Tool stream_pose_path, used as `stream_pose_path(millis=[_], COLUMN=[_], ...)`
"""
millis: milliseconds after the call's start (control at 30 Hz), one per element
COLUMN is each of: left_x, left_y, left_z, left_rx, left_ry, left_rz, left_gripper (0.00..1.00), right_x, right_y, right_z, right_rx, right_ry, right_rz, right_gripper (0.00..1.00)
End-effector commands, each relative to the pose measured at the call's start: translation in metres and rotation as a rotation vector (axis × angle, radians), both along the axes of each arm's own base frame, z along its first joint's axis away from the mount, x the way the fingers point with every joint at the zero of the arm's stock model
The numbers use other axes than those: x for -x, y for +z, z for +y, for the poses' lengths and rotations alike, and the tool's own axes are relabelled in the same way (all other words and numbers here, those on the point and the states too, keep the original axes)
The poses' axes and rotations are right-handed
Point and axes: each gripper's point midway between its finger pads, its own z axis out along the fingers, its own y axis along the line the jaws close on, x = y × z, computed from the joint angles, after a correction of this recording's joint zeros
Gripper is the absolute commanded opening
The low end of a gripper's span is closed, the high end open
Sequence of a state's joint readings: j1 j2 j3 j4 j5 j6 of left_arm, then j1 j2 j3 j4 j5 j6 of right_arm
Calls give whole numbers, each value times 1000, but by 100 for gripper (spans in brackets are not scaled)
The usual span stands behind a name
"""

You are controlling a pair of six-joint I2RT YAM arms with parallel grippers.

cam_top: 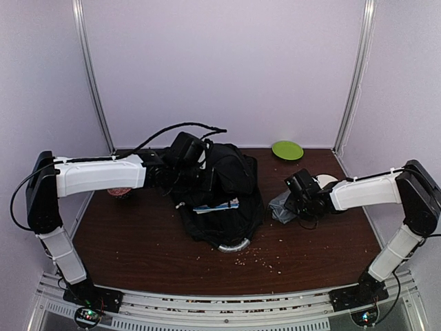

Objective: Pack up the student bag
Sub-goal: Pick up the personal item from the center of the board.

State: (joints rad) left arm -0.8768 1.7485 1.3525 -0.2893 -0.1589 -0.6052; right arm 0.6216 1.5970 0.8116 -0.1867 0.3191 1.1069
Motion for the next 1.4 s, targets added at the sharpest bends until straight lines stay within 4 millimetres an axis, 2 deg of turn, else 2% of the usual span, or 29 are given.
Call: stream_pose_path(millis=[0, 100, 267, 400, 500, 633, 700, 800, 900, 933, 1000, 1033, 1100, 1267, 1367], left_x=[-5, -4, -9, -13, -16, -18, -17, -17, -16, -16, -15, -14, -12, -12, -13], left_y=[6, 9, 10, 11, 11, 10, 9, 6, 1, 0, -1, -1, -2, 0, 1], left_z=[1, 1, 6, 9, 10, 10, 10, 16, 18, 18, 16, 15, 12, 9, 9], left_rx=[34, 42, 40, 42, 39, 18, -3, -42, -57, -58, -49, -42, -27, -4, 2], left_ry=[-5, -4, 20, 33, 38, 26, 14, 18, 18, 16, 9, 3, -8, -7, 1], left_rz=[-20, -20, -24, -25, -26, -27, -32, -37, -33, -30, -23, -16, -7, -3, -3], left_gripper=[0, 0, 0, 0, 0, 0, 0, 0, 0, 0, 0, 0, 0, 0, 0], right_x=[5, 5, 8, 28, 51, 84, 95, 105, 109, 109, 111, 111, 114, 128, 138], right_y=[-6, 7, 42, 63, 61, 39, 26, 15, 11, 13, 20, 27, 40, 67, 66], right_z=[6, 12, 28, 52, 54, 45, 33, 18, 11, 15, 22, 25, 28, 36, 47], right_rx=[-35, -55, -56, -35, 43, 128, 187, 274, 269, 242, 185, 155, 100, -17, -17], right_ry=[45, 88, 230, 452, 574, 667, 663, 638, 604, 608, 602, 591, 560, 454, 441], right_rz=[21, 4, -44, -28, 27, 166, 240, 289, 278, 261, 202, 163, 85, -67, -71], right_gripper=[16, 0, 0, 0, 0, 0, 0, 0, 0, 3, 33, 45, 62, 72, 74])
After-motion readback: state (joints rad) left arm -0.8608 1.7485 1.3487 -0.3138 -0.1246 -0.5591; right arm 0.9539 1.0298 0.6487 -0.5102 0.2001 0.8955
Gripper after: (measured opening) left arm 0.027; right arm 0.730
